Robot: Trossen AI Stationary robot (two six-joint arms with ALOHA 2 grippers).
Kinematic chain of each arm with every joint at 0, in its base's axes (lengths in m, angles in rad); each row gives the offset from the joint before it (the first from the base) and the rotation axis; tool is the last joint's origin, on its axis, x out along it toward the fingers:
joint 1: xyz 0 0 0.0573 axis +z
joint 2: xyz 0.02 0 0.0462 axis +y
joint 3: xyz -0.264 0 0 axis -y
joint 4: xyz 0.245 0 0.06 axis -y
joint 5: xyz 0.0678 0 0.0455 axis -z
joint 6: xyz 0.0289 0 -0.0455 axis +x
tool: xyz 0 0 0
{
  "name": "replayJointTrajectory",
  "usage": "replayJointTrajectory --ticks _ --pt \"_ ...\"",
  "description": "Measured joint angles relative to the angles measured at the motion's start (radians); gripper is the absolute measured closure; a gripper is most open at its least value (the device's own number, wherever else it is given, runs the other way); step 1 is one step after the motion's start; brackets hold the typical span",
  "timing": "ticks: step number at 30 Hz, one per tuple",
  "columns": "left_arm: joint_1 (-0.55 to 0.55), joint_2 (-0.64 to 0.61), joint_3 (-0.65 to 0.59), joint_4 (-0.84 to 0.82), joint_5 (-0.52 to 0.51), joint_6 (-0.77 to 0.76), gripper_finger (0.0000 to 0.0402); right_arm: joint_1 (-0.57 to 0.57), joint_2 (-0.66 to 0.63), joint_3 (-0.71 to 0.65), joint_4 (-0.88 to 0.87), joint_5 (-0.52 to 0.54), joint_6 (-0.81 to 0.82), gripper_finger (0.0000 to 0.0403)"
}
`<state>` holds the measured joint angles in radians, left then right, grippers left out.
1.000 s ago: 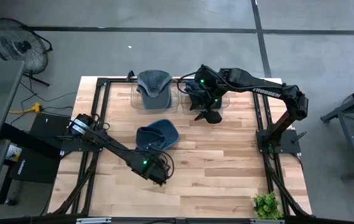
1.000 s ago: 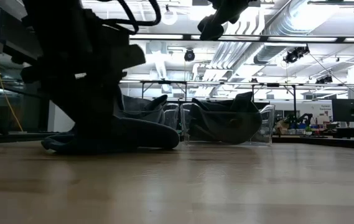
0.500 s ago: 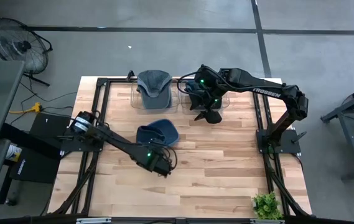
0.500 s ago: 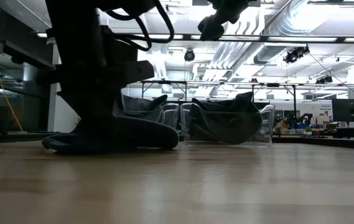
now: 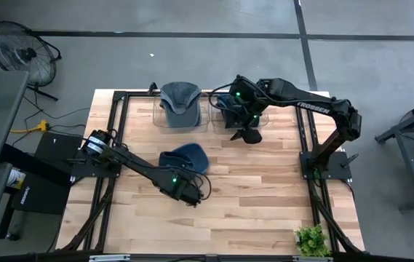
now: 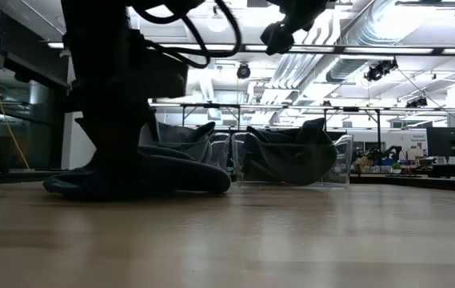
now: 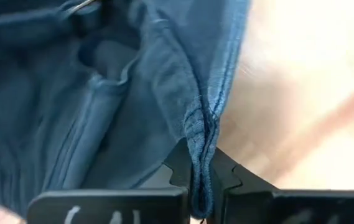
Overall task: Pick & Place hat
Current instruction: Put the dark blue cap into the right transparent bin
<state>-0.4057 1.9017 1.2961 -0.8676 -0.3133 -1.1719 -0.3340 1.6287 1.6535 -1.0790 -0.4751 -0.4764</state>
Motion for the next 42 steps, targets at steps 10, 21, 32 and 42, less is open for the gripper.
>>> replayJointTrajectory --ticks 10,21,32,42 --pt "0.0 0.0 0.0 0.062 0.126 0.486 0.0398 0.008 -0.006 0.0 -0.114 -0.192 0.004 0.0153" --pt "-0.009 0.0 0.001 0.011 0.128 0.758 0.0398 0.036 -0.006 0.0 -0.093 -0.175 0.005 0.0153" --pt "-0.079 0.0 0.038 -0.251 0.036 0.96 0.0398 0.036 -0.003 -0.025 0.071 -0.115 0.117 0.0153" --pt "-0.14 0.0 0.078 -0.284 -0.002 1.148 0.0398 0.036 0.0 -0.351 0.484 -0.279 0.332 0.0153"
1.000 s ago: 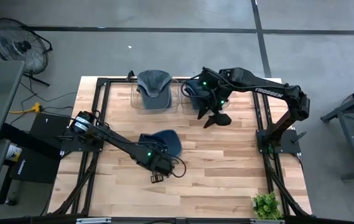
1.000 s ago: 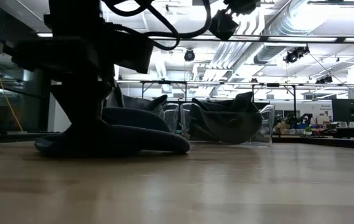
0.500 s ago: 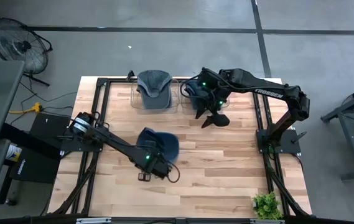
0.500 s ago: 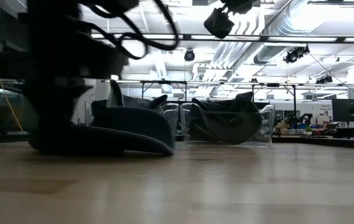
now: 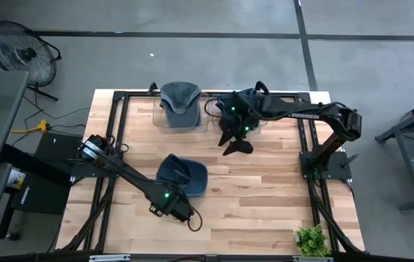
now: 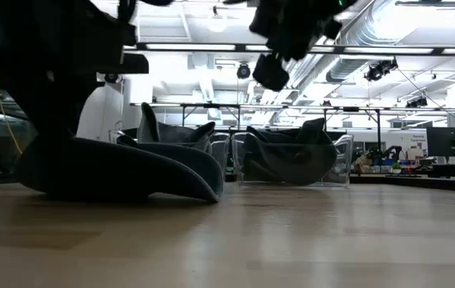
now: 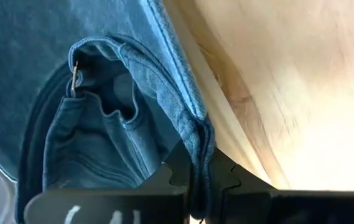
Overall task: Pick & Place hat
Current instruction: Put the dark blue cap into the right transparent bin
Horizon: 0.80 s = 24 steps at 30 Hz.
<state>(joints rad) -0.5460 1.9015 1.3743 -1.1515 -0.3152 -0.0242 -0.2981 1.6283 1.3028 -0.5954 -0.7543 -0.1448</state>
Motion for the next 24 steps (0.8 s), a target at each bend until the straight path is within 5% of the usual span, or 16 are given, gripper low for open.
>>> replayJointTrajectory --ticks 7,14,24 --pt "-0.039 0.0 0.0 0.041 -0.021 0.123 0.0399 0.045 0.0 -0.236 0.337 -0.064 0.172 0.0153" --pt "-0.021 0.0 0.0 0.184 -0.096 0.287 0.0399 0.138 0.0 -0.397 0.648 0.011 0.313 0.0153" --pt "0.038 0.0 0.0 0.272 -0.148 0.289 0.0399 0.175 0.017 -0.437 0.629 0.128 0.457 0.0153"
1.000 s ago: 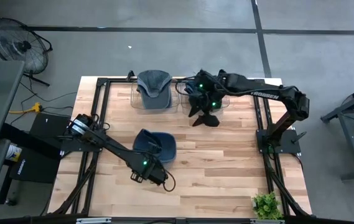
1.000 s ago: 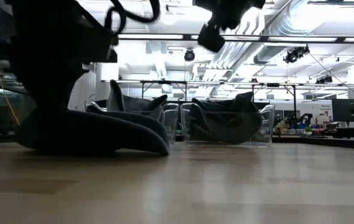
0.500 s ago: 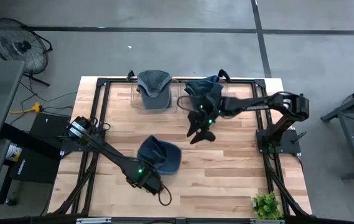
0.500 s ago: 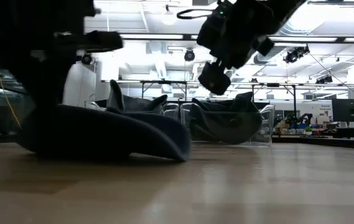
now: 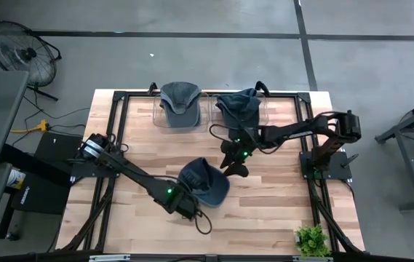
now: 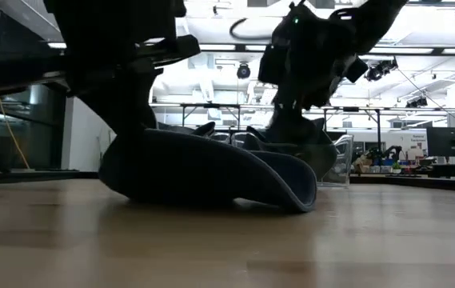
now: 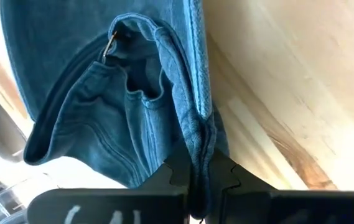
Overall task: Pick & Place hat
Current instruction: Put the dark blue cap into the right transparent bin
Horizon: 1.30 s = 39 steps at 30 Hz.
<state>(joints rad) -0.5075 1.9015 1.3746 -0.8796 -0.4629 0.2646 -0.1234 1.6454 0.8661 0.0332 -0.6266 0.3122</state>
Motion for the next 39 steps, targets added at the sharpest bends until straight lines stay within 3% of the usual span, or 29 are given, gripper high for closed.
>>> replayJointTrajectory --ticks 5,39 --pt "0.006 0.0 0.0 0.012 -0.011 -0.008 0.0399 -0.007 0.03 0.0 -0.052 0.098 0.114 0.0153" --pt "0.004 0.0 -0.001 0.102 -0.043 -0.012 0.0399 0.043 0.152 0.0 0.141 0.078 0.133 0.0153"
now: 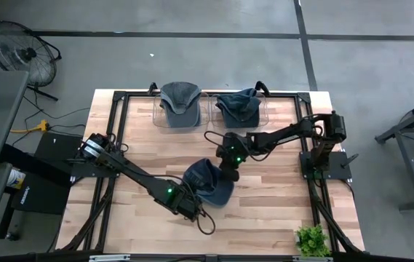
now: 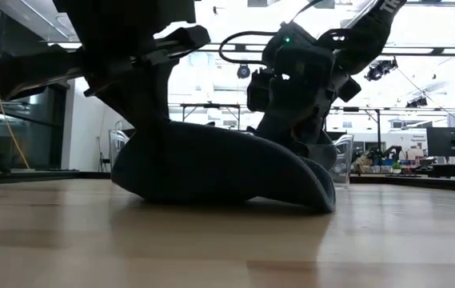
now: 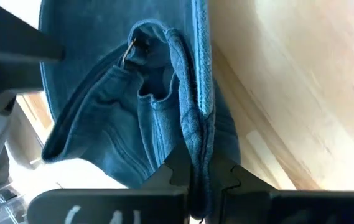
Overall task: Pick & Place hat
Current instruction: Put the dark blue cap into the right transparent bin
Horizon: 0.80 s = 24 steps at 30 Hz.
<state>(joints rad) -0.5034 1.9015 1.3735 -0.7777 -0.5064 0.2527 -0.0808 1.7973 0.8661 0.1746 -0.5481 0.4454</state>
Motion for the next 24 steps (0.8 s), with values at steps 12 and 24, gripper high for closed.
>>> replayJointTrajectory --ticks 12,24 --pt "0.002 0.0 0.0 0.065 -0.037 -0.074 0.0396 0.012 0.045 0.0 0.003 -0.027 0.02 0.0158" --pt "0.001 0.0 0.0 0.078 -0.021 -0.304 0.0393 0.005 0.054 0.0 -0.007 -0.049 -0.02 0.0322"
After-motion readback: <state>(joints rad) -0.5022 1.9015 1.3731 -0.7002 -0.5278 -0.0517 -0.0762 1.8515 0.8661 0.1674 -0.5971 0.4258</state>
